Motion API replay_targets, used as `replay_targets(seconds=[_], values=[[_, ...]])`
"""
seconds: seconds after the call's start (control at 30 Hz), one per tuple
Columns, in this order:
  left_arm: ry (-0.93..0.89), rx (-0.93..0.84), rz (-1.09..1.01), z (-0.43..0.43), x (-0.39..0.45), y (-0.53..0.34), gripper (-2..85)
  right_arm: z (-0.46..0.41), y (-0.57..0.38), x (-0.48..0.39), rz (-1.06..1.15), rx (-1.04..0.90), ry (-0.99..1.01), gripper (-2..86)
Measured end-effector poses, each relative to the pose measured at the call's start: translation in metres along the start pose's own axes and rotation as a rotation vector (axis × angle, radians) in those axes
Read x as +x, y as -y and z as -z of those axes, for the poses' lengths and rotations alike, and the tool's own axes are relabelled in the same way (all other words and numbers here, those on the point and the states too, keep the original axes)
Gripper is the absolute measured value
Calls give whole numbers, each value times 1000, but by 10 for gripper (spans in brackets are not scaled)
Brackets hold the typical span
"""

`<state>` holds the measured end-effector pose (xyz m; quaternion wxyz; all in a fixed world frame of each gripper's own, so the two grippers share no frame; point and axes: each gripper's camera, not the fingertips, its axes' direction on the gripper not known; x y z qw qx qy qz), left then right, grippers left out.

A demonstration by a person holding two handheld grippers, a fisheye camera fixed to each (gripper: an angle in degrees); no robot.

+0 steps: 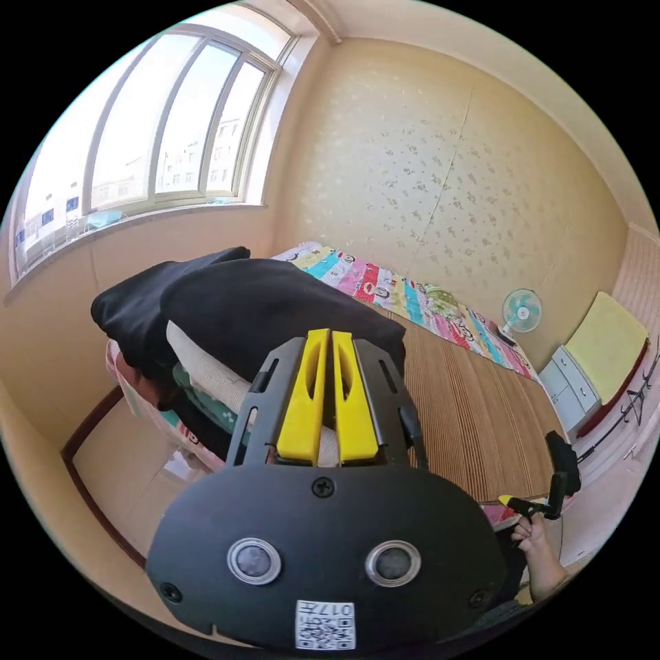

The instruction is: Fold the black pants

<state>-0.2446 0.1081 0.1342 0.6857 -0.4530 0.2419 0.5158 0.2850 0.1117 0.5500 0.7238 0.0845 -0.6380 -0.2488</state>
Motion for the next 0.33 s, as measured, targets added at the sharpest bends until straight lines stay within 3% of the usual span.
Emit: replay_targets(seconds=[0.17, 0.33], values=[[-164, -34, -57, 5, 67, -77, -9, 155, -42, 68, -284, 194, -530, 13], [-295, -173, -112, -24, 127, -130, -10, 296, -47, 103, -461, 429, -846, 62]])
